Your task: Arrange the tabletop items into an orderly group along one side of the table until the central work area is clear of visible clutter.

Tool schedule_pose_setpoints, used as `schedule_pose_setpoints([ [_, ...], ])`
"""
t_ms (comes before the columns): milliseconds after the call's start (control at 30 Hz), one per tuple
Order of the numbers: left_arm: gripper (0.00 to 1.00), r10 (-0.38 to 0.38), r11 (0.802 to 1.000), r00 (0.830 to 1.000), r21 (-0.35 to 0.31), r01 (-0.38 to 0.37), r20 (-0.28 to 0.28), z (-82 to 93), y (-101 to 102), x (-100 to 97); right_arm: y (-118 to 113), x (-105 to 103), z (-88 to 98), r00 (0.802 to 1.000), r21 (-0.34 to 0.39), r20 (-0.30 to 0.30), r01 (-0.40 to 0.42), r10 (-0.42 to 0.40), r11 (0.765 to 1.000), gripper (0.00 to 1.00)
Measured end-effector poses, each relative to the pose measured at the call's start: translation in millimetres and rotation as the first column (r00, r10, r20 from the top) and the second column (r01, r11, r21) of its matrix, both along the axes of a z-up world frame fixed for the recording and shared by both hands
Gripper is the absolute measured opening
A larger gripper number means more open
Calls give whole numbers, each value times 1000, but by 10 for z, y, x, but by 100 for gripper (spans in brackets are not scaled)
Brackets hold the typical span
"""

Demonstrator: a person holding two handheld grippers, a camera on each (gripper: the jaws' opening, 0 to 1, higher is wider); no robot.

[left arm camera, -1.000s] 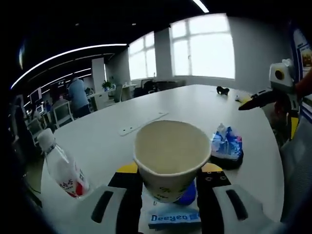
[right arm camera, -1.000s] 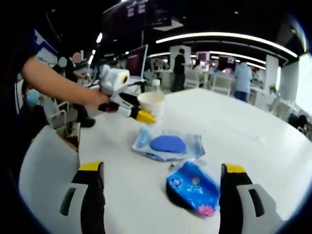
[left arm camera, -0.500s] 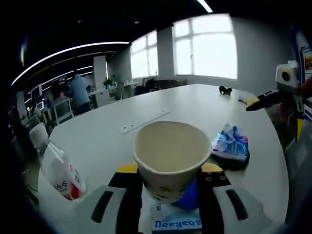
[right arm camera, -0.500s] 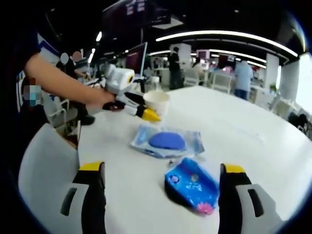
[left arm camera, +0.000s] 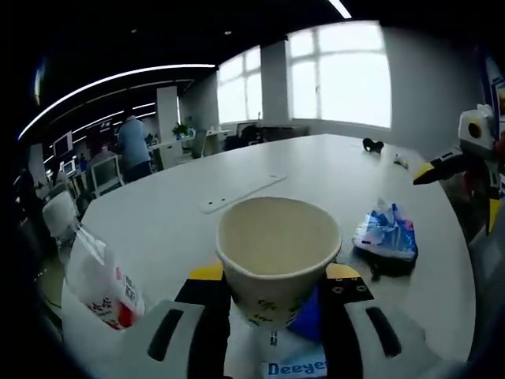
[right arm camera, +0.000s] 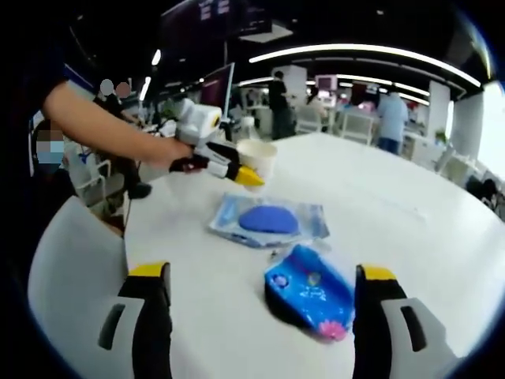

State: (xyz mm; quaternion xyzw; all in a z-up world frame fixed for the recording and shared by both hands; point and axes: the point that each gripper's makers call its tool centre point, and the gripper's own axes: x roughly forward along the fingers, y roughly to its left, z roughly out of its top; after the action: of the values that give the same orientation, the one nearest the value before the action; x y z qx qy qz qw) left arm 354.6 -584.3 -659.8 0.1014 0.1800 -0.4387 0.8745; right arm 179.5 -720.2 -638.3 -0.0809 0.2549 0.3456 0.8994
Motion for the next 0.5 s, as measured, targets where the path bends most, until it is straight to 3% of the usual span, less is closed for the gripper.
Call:
schedule_pose_setpoints([
  [500,43,13,1000,1000,-17,-13,-2,-8,-62,161,-132,34,-17,1000,-10,-13,28,-28,1000,95],
])
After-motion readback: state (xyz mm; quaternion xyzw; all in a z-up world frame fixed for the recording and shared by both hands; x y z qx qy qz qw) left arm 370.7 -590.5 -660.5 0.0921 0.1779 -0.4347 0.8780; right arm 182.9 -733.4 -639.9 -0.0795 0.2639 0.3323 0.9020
